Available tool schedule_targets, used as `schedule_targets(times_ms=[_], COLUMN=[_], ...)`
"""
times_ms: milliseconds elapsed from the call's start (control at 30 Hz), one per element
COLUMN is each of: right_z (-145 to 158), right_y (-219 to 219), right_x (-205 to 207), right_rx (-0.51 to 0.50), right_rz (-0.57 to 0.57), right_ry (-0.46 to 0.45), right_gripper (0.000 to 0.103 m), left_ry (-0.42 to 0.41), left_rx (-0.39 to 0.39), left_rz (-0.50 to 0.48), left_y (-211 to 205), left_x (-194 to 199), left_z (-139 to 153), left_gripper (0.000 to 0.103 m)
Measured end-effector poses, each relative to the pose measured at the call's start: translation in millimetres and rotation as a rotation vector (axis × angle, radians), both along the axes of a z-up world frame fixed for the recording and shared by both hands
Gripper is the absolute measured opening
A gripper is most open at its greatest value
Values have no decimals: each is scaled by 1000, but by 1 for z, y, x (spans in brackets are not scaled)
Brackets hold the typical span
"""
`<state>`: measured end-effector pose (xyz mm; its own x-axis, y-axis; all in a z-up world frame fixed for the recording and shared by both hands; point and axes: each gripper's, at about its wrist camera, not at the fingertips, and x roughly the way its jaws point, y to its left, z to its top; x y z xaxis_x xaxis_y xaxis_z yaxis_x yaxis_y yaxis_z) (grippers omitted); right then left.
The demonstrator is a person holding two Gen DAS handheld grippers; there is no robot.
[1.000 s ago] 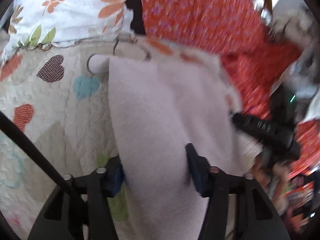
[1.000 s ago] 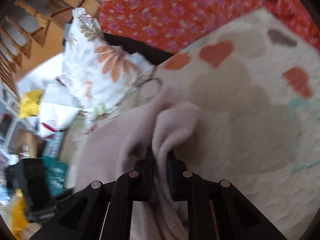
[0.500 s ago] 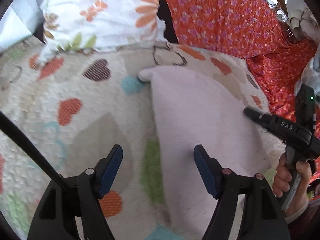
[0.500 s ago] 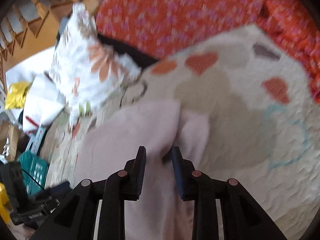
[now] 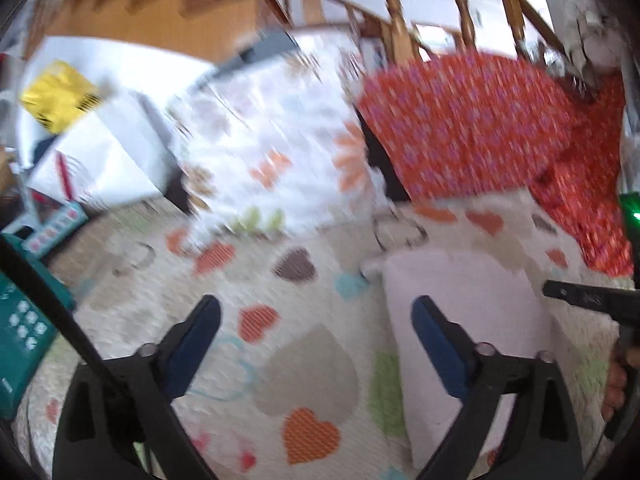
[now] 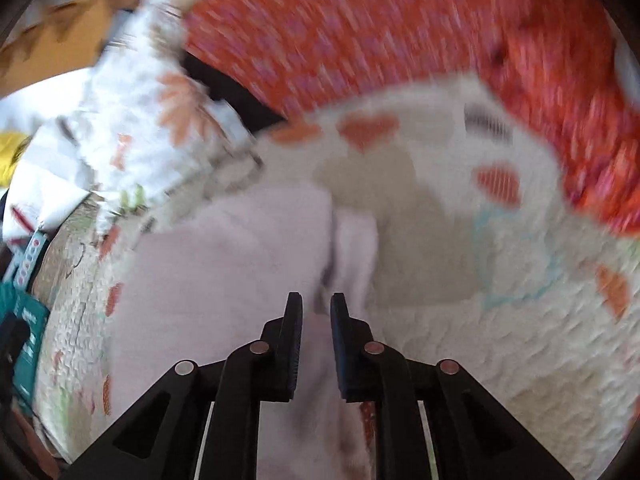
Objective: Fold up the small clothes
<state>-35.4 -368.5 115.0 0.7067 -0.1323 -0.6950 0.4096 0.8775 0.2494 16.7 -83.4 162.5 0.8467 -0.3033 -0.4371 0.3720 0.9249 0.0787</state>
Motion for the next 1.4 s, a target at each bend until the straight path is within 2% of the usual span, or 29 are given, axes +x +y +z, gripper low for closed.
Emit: schedule_targets(times_ms=[67,133,233,300,400,467,533,667,900,1000,1200,1400], right_z=[14,13,-20,-51,-50,-48,-48,-39,-39,-37,-30,-35], right_y=[19,34,44,43,40,40,42,55,82,89,95,105], right_x=[-8,-9,2,7,-10,-21,-34,-66,-98,-98,-96,-91], right_rx=[-25,29,142,162,186,165,161,154,48,-40,-131,-180], right_rz=[43,106,160,138,93,65,55,35,24,17,5,30], right_ry=[-56,-67,34,172,167,190,186,176,197,190,147,164], right_gripper=[17,17,18,17,17,18,21,32,42,44,51,54], left_ry=[-65,-90,-84,-99,-162,-163,-132,-63,194,286,333,401], left_rx=[-44,-74,-65,-42,-22,-48,-107,-128,-65,-32,41,102], left_rz=[41,51,70,110,194,213,161,134,152,163,179,155], left_y=[14,23,31,36,43,49,54,52,41,39,37,31], left_x=[-12,-21,-33,-48,-73,-85,-91,-96,-76,-61,-50,-44], left_z=[12,22,30,30,30,31,32,25,-20,-44,-70,-91], left_gripper=[101,103,103,103,103,103,103,103,103,103,103,103])
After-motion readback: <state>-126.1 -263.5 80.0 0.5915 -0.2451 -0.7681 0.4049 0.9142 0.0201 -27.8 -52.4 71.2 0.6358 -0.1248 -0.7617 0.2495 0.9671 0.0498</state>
